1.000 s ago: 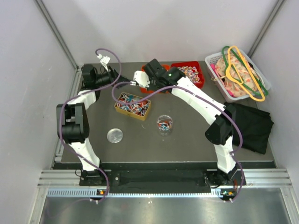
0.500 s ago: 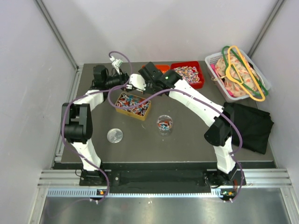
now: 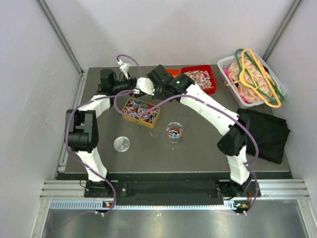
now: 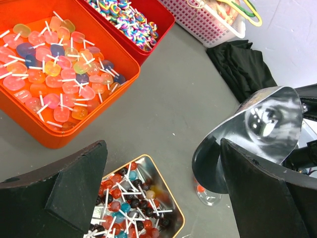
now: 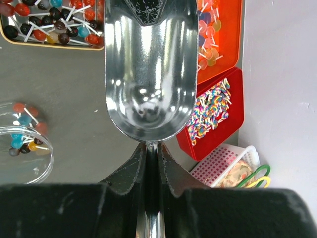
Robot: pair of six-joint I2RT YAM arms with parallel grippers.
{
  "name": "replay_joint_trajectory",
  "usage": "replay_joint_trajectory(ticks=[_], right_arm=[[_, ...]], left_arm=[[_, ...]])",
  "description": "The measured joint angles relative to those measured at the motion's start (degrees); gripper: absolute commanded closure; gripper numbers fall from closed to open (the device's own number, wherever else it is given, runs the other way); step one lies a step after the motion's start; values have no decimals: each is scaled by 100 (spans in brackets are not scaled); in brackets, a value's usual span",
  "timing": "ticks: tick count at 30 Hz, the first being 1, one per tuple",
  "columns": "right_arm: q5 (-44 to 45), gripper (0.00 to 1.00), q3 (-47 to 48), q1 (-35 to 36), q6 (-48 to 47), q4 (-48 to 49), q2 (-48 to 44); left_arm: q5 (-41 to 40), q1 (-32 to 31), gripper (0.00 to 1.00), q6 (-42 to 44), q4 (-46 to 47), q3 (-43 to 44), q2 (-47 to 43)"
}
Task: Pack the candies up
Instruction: Adjust the spatula.
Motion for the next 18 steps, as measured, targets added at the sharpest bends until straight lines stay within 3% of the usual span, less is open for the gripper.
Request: replay_joint_trajectory(ticks=[18], right_arm=[[-116, 100, 264, 9, 92, -166, 0]], left_arm=[[-28, -22, 1, 192, -199, 11, 20]])
